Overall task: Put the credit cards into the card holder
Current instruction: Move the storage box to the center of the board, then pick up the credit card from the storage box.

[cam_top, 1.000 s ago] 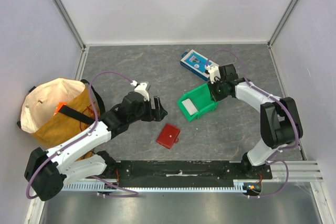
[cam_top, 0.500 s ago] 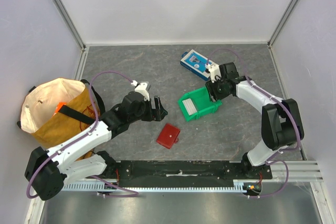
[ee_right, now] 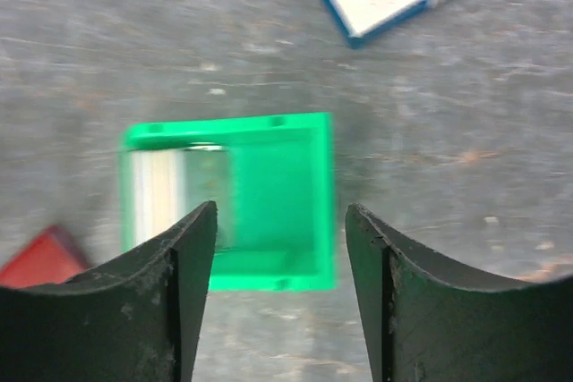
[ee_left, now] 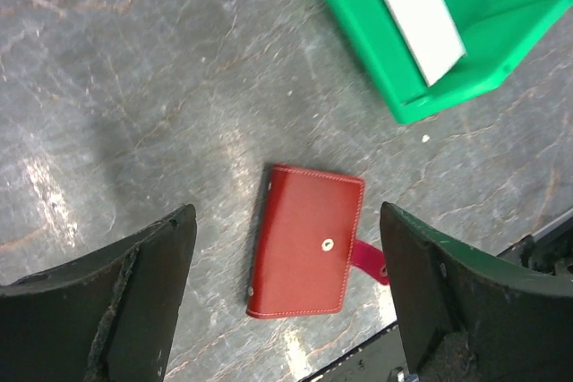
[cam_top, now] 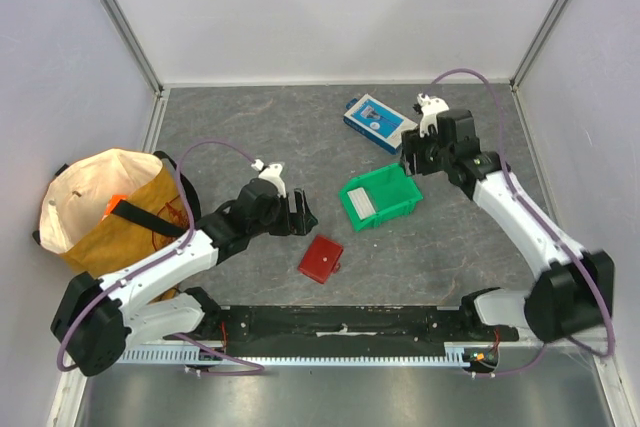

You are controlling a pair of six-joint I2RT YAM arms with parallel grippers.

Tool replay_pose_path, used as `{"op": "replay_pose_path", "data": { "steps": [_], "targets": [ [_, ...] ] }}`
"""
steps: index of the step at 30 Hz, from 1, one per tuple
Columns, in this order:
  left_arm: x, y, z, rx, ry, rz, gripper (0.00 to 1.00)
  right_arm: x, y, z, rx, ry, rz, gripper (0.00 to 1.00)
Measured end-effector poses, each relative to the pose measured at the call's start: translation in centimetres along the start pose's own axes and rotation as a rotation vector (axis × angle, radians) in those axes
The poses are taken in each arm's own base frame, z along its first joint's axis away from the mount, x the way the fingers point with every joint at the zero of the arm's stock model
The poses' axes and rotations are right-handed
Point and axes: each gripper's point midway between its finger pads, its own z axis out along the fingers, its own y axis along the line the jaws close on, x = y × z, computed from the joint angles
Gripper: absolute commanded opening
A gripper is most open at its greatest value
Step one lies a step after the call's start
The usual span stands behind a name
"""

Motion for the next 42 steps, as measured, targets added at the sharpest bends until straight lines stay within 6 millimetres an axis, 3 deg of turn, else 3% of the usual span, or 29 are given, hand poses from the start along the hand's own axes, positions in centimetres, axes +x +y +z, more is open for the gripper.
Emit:
{"op": "replay_pose_path", "data": {
  "steps": [5, 7, 11, 15, 17, 24, 33, 42],
  "targets": [
    [2.5, 1.6, 0.9, -0.045, 0.070, -0.024, 0.88, -0.1, 7.1, -4.4, -0.216, -0.135, 0.125, 0.68],
    [2.9, 1.5, 1.2, -0.044, 0.090, -0.044, 0.88, 0.1, 8.1, -4.6, -0.256, -0.127, 0.166, 0.68],
    [2.2, 0.1, 1.2, -0.017, 0.115, -0.088, 0.87, 1.3, 9.9, -2.8, -0.306, -0.010, 0.261, 0.70],
    [0.0, -2.3, 2.0, 0.033, 0.111, -0.110, 0.83, 1.7, 10.6, -1.0, -0.311, 0.056, 0.281, 0.70],
    [-0.2, -2.8, 3.0, 0.042, 0.122, -0.110, 0.82, 2.3, 10.5, 0.2, -0.293, 0.084, 0.282, 0.70],
    [3.0, -2.1, 6.3, 0.061, 0.216, -0.129, 0.81, 4.9, 10.3, 3.6, -0.263, 0.180, 0.291, 0.71],
    [4.0, -3.5, 10.2, 0.145, 0.251, -0.171, 0.73, 7.4, 10.3, 6.1, -0.258, 0.259, 0.288, 0.72],
    [3.6, -4.9, 11.3, 0.217, 0.238, -0.209, 0.58, 9.0, 10.4, 7.7, -0.257, 0.308, 0.289, 0.72]
  ]
}}
